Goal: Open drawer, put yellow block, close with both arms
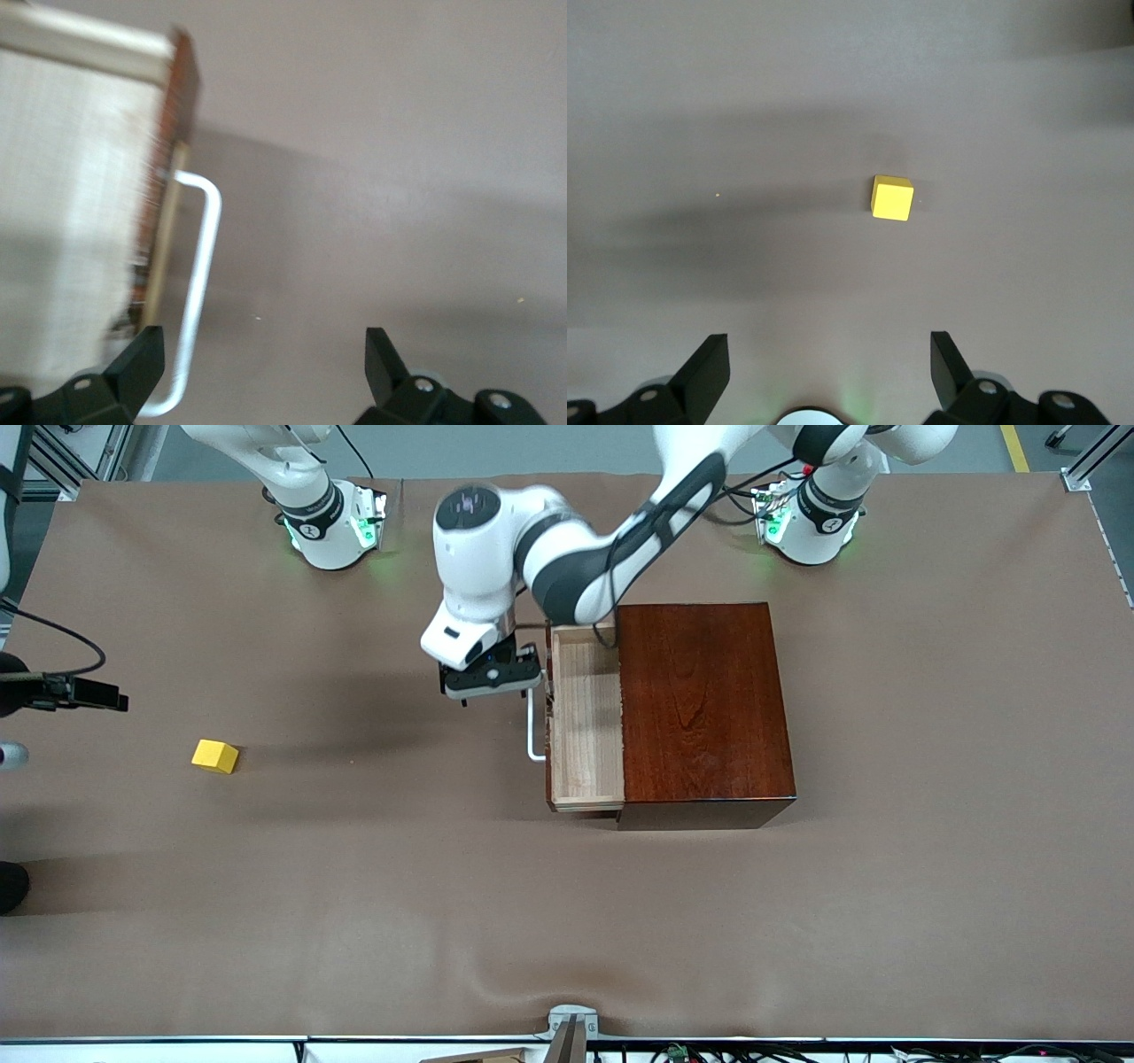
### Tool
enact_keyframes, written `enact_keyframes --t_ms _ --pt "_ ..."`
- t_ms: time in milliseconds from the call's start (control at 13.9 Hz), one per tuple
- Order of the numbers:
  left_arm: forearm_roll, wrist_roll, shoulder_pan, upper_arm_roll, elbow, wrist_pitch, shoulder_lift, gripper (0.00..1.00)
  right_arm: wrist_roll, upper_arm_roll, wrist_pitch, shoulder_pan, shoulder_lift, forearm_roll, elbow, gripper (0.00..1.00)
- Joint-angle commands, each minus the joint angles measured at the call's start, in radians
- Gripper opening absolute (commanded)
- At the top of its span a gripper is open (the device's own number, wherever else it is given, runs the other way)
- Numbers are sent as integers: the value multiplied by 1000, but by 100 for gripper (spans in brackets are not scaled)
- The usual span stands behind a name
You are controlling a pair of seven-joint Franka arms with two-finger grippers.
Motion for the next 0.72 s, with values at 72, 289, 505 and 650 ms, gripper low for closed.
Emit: enact_keyframes --t_ms 72,289,505,650 --pt "-1 39 88 3 -54 -299 -232 100 6 8 113 -23 10 -2 -91 100" --pt "-1 140 198 3 -59 -428 -308 100 6 8 232 -38 7 0 -199 100" --pt "-3 232 303 -2 -59 -477 -337 100 4 10 374 -67 10 1 -309 100" --pt "-3 264 331 3 -59 -524 -358 100 -2 10 476 -72 10 1 -391 100"
